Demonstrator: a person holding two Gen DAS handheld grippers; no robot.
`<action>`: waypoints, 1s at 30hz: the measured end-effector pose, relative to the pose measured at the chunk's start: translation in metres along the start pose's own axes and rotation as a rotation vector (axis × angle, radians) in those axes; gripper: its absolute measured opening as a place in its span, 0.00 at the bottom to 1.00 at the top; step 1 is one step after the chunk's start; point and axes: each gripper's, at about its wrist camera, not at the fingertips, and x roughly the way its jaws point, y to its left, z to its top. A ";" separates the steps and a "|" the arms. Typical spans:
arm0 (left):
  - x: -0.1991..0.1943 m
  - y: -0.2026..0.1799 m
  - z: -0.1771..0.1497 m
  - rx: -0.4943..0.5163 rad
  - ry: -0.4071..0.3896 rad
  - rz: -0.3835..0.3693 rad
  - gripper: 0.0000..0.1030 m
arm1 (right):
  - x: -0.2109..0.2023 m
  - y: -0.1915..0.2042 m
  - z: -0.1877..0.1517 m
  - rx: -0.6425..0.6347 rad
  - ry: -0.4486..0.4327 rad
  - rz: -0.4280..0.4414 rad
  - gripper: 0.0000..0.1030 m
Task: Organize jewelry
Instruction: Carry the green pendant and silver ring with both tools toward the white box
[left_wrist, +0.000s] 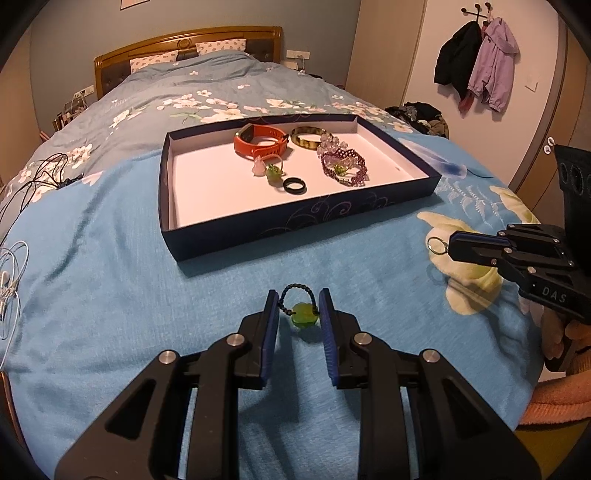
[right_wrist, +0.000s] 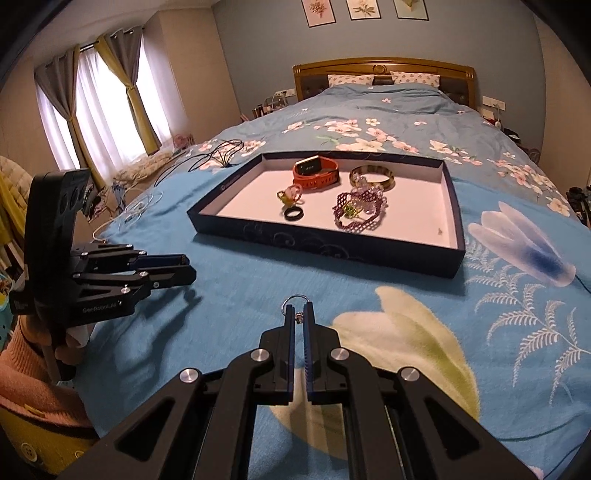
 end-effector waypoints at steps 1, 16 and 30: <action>-0.001 0.000 0.001 -0.001 -0.004 0.000 0.22 | -0.001 -0.001 0.001 0.003 -0.005 0.003 0.03; -0.015 -0.008 0.012 0.001 -0.059 -0.006 0.22 | -0.007 -0.006 0.015 0.026 -0.062 0.004 0.03; -0.022 -0.012 0.025 -0.003 -0.101 -0.011 0.22 | -0.008 -0.010 0.029 0.026 -0.105 -0.002 0.03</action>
